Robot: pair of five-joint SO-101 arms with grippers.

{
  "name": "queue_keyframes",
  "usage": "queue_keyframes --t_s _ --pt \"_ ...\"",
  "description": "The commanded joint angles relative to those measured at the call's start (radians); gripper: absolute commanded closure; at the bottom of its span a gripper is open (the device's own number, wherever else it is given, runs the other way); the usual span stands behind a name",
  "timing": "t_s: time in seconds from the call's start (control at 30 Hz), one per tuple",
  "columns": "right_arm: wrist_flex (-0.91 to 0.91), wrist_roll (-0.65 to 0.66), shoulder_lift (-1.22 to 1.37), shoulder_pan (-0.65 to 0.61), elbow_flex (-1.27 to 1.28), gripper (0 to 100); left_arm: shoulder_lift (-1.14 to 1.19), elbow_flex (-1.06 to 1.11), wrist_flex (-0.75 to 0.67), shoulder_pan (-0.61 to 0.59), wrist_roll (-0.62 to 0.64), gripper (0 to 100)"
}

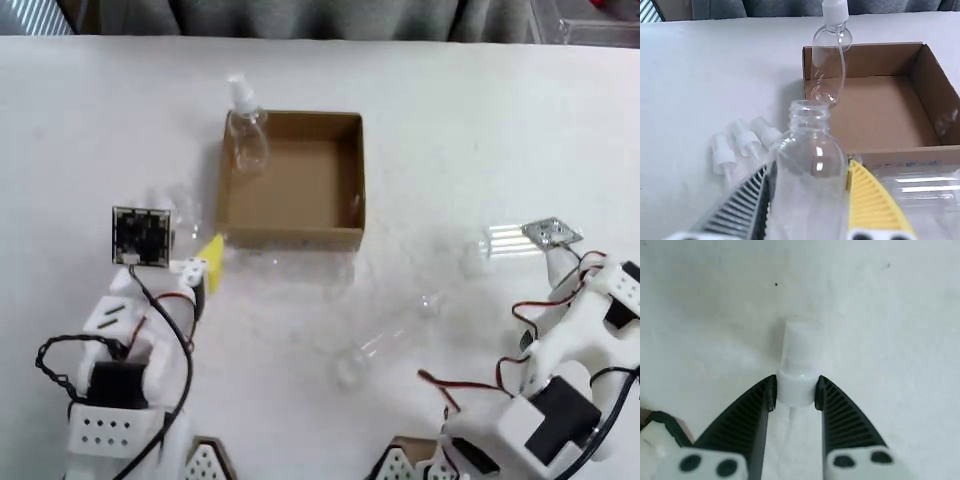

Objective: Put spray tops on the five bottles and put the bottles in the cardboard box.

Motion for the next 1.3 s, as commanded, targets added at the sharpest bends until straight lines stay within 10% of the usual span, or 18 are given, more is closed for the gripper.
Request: queue_keyframes --t_s 0.0,0.53,1.27 --pt "0.136 -0.040 -0.108 -0.039 -0.094 98.2 -0.022 -0.009 -0.005 0.005 0.009 98" --pt "0.205 -0.675 -0.688 -0.444 0.002 97.8 -0.427 0.101 0.086 0.022 0.012 98" --pt "-0.440 -1.092 -0.869 -0.937 0.009 98.2 -0.410 0.114 -0.002 0.024 0.025 98"
